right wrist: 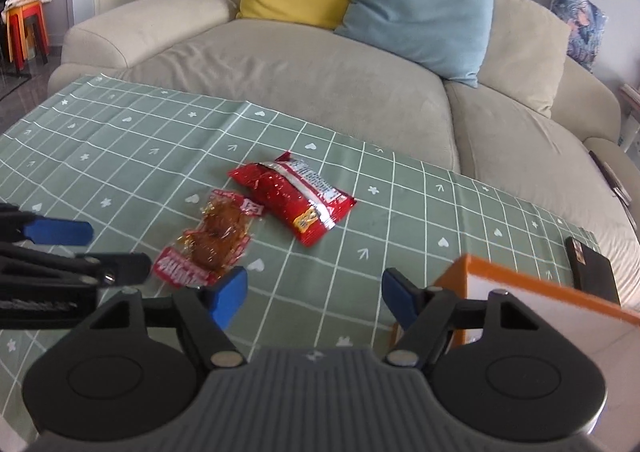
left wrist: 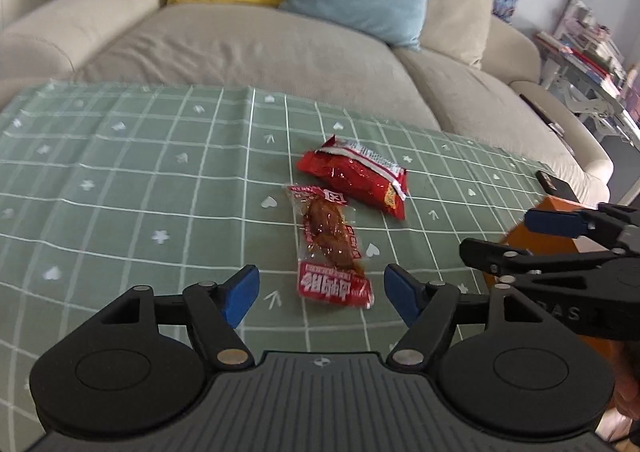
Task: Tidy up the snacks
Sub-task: 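Withdraw both tools from the box toward the red chip bag and sausages, then close the left gripper on the sausage pack while the right gripper grasps the red chip bag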
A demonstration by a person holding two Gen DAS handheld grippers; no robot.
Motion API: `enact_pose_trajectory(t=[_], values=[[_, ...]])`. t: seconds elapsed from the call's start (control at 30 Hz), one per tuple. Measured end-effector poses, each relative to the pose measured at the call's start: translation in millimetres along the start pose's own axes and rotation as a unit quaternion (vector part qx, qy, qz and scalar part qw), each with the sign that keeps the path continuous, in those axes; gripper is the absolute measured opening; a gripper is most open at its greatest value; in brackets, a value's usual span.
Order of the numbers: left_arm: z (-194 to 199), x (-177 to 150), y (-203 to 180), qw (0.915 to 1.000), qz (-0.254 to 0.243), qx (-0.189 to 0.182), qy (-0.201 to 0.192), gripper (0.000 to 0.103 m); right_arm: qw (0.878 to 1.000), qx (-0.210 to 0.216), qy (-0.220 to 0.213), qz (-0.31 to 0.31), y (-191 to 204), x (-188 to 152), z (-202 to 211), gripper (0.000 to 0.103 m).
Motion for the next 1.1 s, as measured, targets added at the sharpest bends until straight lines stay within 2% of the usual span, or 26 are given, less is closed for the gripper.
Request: enact_pose_trajectory(t=[0.13,0.2,0.33,0.43,0.57,0.63,0.67,0.7,0.77,0.8,0.87,0.93,1.1], values=[[-28,13,4,0.9994,0.025,-0.018,0.015,0.083,0.999,-0.007,0.011,0.03,-3,14,-19,0.068],[-43,19,8,0.9989,0.039,-0.009,0.026,0.083,0.999,-0.008,0.02,0.04,-6,20,-30,0.068],[-67,27,11,0.9969,0.058,-0.005,0.053,0.083,0.997,0.019,0.045,0.064,-7,30,-51,0.069],[-81,30,4,0.996,0.05,0.02,0.071,0.083,0.993,0.018,0.057,0.103,-3,29,-63,0.07],[-91,32,-3,0.9953,0.044,0.035,0.079,0.083,0.991,0.017,0.065,0.112,-7,30,-74,0.07],[-94,34,-8,0.995,0.028,0.049,0.082,0.08,0.991,0.014,0.064,0.121,-7,32,-78,0.075],[-95,35,-10,0.9949,0.023,0.055,0.082,0.077,0.99,0.014,0.063,0.125,-6,33,-80,0.075],[-96,35,-11,0.9947,0.015,0.06,0.082,0.065,0.989,0.014,0.065,0.132,-6,34,-82,0.075],[-97,37,-13,0.9942,-0.002,0.072,0.08,0.048,0.988,0.018,0.065,0.141,-5,36,-85,0.075],[-97,37,-12,0.9948,0.001,0.062,0.08,0.04,0.987,0.02,0.065,0.143,-4,37,-87,0.075],[-96,39,-9,0.9951,0.005,0.056,0.081,0.037,0.986,0.021,0.065,0.149,-3,40,-91,0.076],[-95,40,-4,0.9949,0.01,0.055,0.084,0.036,0.984,0.022,0.062,0.163,-1,43,-96,0.084],[-86,42,14,0.9927,-0.001,0.081,0.089,0.035,0.975,0.049,0.07,0.207,8,58,-116,0.093]])
Point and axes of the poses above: each gripper's, at about its wrist camera, not at the fingertips, and z roughly against the way its jaws point, y to its left, x to its top, the point moved 1 cm from there along -z, roughly the way its jaws point, and after that the axes turned 3 degrees about -z, right-handed, at the moved point
